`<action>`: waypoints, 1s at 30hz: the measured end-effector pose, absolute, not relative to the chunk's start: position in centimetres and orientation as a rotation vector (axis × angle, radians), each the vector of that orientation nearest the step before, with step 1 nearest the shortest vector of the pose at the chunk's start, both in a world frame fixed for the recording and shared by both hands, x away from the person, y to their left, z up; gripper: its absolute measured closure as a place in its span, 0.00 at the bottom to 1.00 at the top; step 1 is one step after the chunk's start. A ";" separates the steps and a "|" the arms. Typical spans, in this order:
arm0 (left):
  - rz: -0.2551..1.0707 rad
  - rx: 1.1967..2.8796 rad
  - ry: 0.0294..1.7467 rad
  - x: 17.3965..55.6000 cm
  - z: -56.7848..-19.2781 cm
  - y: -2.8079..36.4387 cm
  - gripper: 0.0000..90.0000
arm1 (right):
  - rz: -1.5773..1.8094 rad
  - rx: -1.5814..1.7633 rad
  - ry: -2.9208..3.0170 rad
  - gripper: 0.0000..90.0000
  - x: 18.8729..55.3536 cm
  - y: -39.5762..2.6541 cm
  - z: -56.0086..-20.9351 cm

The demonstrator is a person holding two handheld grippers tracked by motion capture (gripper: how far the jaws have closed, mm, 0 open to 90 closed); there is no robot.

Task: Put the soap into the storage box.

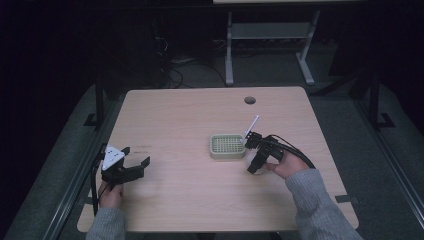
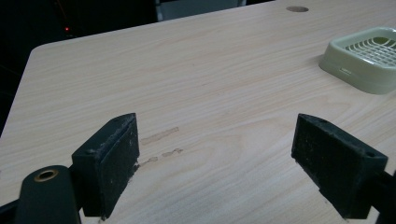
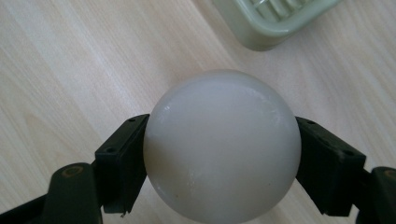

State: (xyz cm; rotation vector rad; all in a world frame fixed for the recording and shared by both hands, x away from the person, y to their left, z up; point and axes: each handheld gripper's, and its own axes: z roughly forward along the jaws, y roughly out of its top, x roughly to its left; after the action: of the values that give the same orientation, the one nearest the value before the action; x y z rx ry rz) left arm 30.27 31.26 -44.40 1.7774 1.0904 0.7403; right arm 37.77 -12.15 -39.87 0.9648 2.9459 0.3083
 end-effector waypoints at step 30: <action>0.743 1.770 1.092 30.3 -44.4 31.4 0.16 | 0.301 0.979 2.959 0.26 40.6 -10.7 -39.2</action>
State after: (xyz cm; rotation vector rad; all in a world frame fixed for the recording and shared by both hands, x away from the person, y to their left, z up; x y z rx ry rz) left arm 30.29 31.40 -44.40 1.7704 1.0924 0.7430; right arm 40.60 -10.73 -39.24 0.9787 2.9588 0.3008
